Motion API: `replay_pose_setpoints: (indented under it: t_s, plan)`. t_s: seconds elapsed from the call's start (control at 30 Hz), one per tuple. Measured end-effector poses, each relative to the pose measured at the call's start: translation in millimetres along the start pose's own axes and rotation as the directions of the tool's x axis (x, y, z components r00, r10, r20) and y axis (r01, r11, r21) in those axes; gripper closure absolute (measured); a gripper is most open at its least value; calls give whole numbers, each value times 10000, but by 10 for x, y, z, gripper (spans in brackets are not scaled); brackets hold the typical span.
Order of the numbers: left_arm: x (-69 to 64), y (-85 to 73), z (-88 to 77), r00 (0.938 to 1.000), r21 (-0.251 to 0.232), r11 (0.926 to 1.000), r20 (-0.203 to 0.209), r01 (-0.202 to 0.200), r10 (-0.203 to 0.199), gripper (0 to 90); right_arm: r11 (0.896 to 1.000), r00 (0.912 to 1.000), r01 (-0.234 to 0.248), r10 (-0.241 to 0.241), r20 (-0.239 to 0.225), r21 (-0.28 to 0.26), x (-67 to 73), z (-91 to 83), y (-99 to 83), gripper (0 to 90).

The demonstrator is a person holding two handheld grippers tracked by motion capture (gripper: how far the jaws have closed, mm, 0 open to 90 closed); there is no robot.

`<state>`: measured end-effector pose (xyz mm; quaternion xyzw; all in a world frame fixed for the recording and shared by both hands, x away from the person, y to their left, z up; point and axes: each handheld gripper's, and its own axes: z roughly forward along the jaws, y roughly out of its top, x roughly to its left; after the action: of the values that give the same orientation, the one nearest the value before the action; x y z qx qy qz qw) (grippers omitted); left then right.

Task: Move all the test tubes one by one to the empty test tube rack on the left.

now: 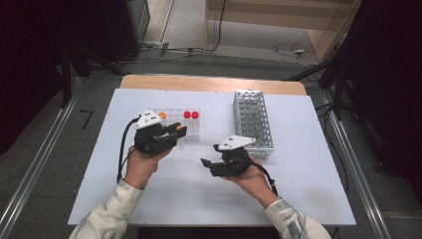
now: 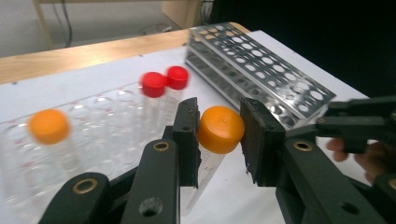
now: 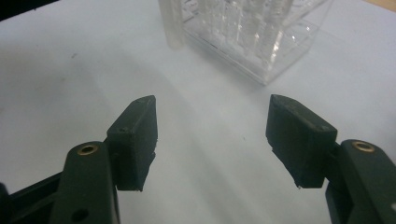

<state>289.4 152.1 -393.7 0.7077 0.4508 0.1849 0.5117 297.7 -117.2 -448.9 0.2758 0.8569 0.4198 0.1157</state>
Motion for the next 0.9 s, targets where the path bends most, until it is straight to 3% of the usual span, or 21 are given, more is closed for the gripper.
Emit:
replay_pose_setpoints:
  t_s: [0.27,0.5,0.77,0.9]
  plan:
    - [257,78,-170,9959,-532,9977,-776,428,-469,694,9998,9997,-206,207,125,-32,-86,-146,-104,303]
    - [415,155,-201,9894,-758,9965,-1372,367,-469,694,9995,9993,-318,318,185,9,-100,-157,-119,303]
    - [591,256,-94,9788,-1127,9923,-1913,518,-729,694,9993,9991,-375,375,192,0,-102,-176,-120,303]
    - [647,254,9,9733,-1009,9934,-2168,543,-752,694,9990,9988,-448,448,192,-8,-121,-186,-131,303]
